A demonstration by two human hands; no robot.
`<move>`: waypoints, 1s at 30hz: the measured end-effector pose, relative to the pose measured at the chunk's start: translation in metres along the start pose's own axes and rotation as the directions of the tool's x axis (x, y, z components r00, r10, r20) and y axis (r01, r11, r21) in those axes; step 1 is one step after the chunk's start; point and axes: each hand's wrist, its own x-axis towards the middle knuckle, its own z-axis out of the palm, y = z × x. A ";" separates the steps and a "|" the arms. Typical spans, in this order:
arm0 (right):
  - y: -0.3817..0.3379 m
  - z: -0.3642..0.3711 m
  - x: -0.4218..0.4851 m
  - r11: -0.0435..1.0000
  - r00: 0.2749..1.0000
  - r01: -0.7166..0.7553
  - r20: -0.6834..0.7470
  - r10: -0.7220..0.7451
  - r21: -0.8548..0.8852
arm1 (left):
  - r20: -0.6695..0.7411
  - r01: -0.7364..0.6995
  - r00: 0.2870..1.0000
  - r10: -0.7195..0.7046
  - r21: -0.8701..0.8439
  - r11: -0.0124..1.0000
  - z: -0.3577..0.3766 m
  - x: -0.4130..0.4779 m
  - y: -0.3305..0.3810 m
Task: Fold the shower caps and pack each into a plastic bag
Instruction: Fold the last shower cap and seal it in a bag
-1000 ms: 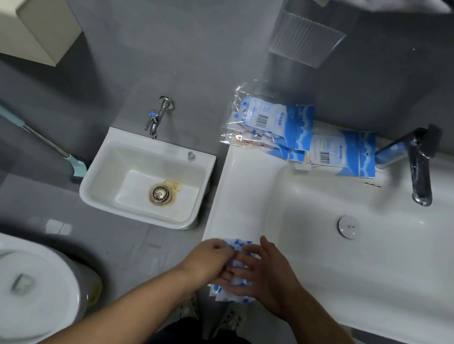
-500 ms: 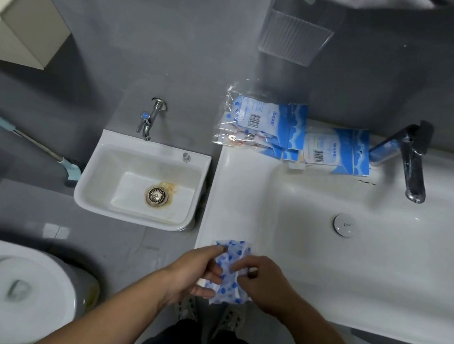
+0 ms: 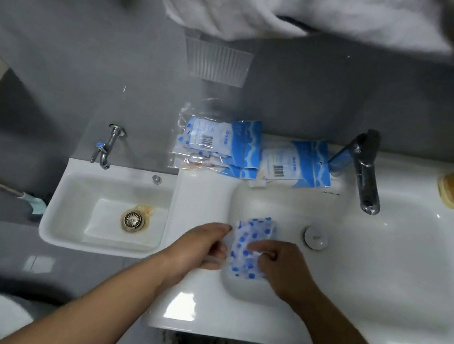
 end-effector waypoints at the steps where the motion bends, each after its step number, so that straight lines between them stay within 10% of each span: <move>1: 0.000 -0.018 0.005 0.999 0.998 -0.031 -0.057 0.034 0.040 | -0.021 -0.033 0.999 0.033 -0.025 0.999 0.011 0.013 0.013; 20: 0.008 -0.123 0.017 0.992 0.962 0.000 -0.271 0.035 0.129 | -0.127 -0.064 0.991 -0.049 -0.754 0.653 0.118 0.119 0.063; 30: -0.014 -0.127 -0.007 0.979 0.968 0.114 -0.241 -0.071 0.170 | -0.202 -0.120 0.979 0.021 -0.493 0.862 0.119 0.035 0.006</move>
